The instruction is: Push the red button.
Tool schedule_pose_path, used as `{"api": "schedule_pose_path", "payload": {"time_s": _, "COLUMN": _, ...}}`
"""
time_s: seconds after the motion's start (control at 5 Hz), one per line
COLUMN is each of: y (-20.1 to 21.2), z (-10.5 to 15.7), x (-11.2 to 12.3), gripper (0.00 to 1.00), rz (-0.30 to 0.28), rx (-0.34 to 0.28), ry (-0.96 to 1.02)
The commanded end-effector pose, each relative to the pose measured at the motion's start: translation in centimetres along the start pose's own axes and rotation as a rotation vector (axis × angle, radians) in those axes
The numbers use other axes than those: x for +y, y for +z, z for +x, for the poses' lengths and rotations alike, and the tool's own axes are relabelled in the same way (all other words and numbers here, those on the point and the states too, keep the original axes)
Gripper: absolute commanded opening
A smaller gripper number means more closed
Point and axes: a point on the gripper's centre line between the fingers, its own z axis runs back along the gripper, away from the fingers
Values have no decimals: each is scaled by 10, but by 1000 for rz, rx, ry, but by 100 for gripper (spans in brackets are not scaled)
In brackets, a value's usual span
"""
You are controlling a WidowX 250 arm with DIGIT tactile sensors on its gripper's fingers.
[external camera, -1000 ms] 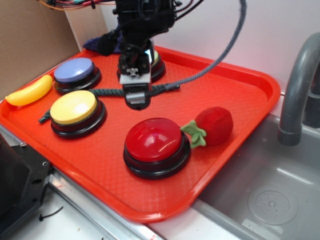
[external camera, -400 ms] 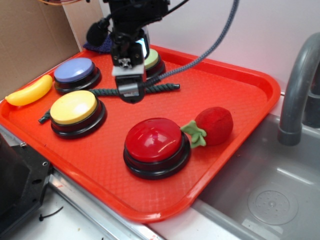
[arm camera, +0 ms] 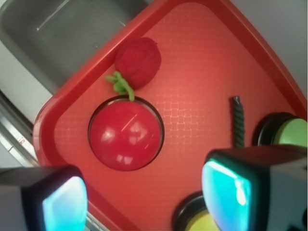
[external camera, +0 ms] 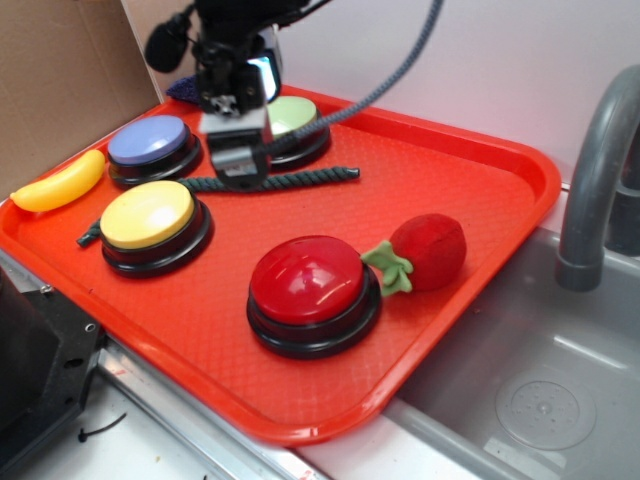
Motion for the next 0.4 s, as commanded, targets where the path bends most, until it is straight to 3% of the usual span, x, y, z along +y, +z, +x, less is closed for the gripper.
{"api": "schedule_pose_path", "payload": {"time_s": 0.0, "y": 25, "z": 3, "x": -9, "gripper": 100, "rz": 40, "rx": -80, "ry": -5}}
{"api": "schedule_pose_path", "payload": {"time_s": 0.2, "y": 36, "z": -3, "x": -12, "gripper": 100, "rz": 68, "rx": -87, "ry": -9}}
